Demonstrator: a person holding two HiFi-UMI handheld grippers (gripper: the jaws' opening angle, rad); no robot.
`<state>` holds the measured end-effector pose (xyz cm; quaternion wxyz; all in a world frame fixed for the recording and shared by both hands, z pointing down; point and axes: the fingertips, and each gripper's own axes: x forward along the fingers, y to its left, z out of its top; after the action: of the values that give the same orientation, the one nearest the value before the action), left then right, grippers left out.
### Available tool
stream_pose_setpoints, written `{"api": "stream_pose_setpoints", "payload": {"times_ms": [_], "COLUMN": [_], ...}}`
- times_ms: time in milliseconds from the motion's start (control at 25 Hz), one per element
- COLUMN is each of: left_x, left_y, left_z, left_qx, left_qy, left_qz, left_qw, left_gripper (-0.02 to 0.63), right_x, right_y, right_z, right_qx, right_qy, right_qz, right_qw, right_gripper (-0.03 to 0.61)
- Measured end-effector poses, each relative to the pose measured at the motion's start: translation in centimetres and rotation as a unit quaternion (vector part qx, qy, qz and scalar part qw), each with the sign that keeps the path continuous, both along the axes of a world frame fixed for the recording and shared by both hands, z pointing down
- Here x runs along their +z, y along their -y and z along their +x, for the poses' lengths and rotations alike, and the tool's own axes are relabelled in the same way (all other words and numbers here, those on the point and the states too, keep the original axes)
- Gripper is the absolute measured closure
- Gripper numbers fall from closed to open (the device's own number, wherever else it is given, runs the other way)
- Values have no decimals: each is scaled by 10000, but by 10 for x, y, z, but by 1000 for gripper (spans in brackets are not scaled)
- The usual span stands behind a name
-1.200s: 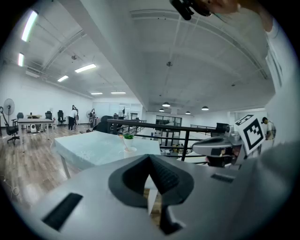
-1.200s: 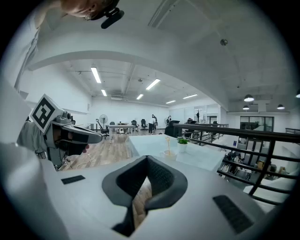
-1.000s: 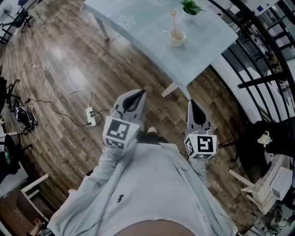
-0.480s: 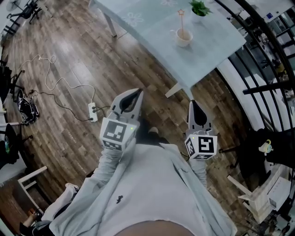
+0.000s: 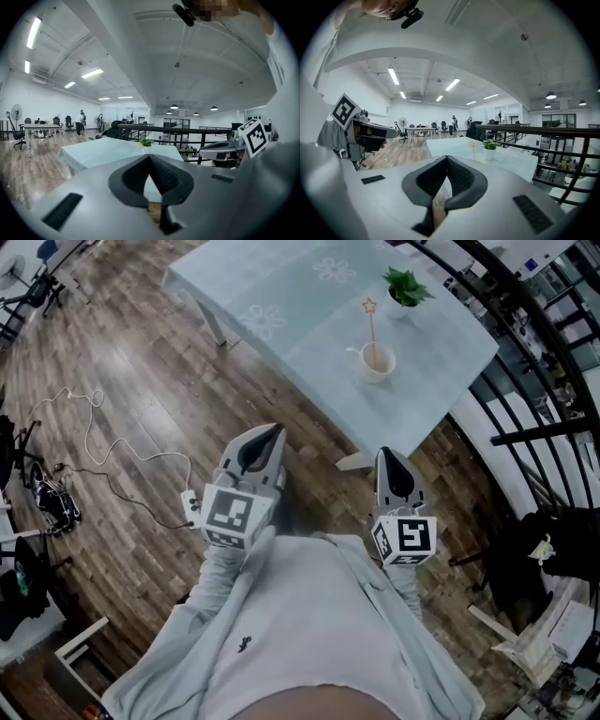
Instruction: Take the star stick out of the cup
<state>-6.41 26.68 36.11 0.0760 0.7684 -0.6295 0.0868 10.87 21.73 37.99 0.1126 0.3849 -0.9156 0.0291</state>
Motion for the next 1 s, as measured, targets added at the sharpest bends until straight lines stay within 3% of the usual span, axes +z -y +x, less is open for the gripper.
{"api": "stream_pose_setpoints", "payload": {"times_ms": [240, 480, 1000], "left_x": [-16, -10, 24], "left_y": [82, 135, 180], "left_z": [-50, -80, -84], "left_qx": [519, 995, 1550], "left_qy": [39, 43, -101], "left_qz": [98, 27, -367], "left_qw": [9986, 9950, 9872], "left_gripper": [594, 594, 594], "right_x": [-19, -17, 18], "right_y": [77, 119, 140], "right_z": [-44, -62, -52], "right_qx": [565, 1182, 1872], "right_qy": [45, 52, -189], "right_qz": [150, 89, -438], "right_qw": [9983, 9929, 9812], "right_gripper": [563, 563, 563]}}
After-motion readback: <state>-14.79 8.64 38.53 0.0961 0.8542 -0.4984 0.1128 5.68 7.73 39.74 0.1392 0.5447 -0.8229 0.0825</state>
